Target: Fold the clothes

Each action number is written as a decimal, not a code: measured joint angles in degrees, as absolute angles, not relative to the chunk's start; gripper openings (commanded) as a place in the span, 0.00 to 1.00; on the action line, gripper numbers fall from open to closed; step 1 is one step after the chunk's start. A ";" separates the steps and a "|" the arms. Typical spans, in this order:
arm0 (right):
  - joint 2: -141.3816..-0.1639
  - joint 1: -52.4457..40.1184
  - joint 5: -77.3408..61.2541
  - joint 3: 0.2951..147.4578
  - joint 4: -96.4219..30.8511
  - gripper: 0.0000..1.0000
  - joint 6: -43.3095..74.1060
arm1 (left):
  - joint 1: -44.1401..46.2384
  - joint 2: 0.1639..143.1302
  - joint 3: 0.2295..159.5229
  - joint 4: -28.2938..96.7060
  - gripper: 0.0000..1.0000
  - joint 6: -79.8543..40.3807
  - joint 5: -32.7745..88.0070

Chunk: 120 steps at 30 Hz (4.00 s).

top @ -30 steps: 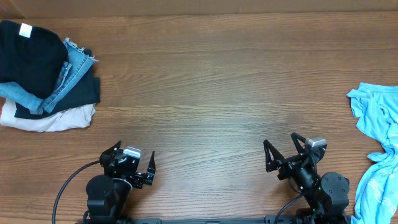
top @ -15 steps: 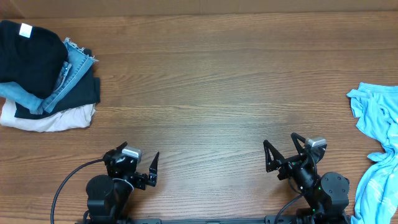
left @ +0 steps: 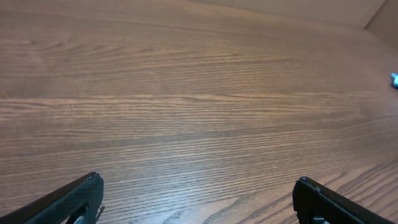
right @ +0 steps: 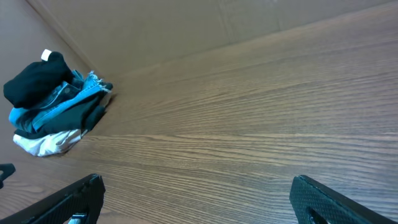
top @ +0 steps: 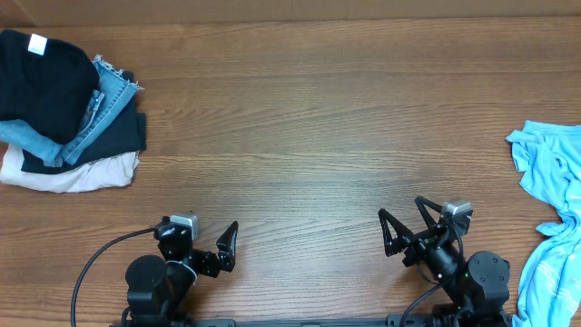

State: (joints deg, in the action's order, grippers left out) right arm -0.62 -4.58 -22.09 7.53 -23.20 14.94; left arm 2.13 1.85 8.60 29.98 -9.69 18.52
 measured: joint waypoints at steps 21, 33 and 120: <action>-27.14 -4.58 -25.52 34.13 -34.37 1.00 15.16 | 2.13 33.91 48.12 50.74 1.00 -13.04 15.20; -71.70 6.02 -15.49 69.36 -63.75 1.00 16.43 | 2.13 77.10 81.14 75.94 0.95 -8.03 19.16; -112.05 10.17 -22.28 90.35 -39.53 0.86 13.26 | 1.98 78.56 95.53 76.16 1.00 -2.79 16.25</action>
State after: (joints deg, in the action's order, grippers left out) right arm -112.05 10.17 -22.28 90.35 -39.53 13.26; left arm 1.98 78.56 95.53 76.16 -2.79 16.25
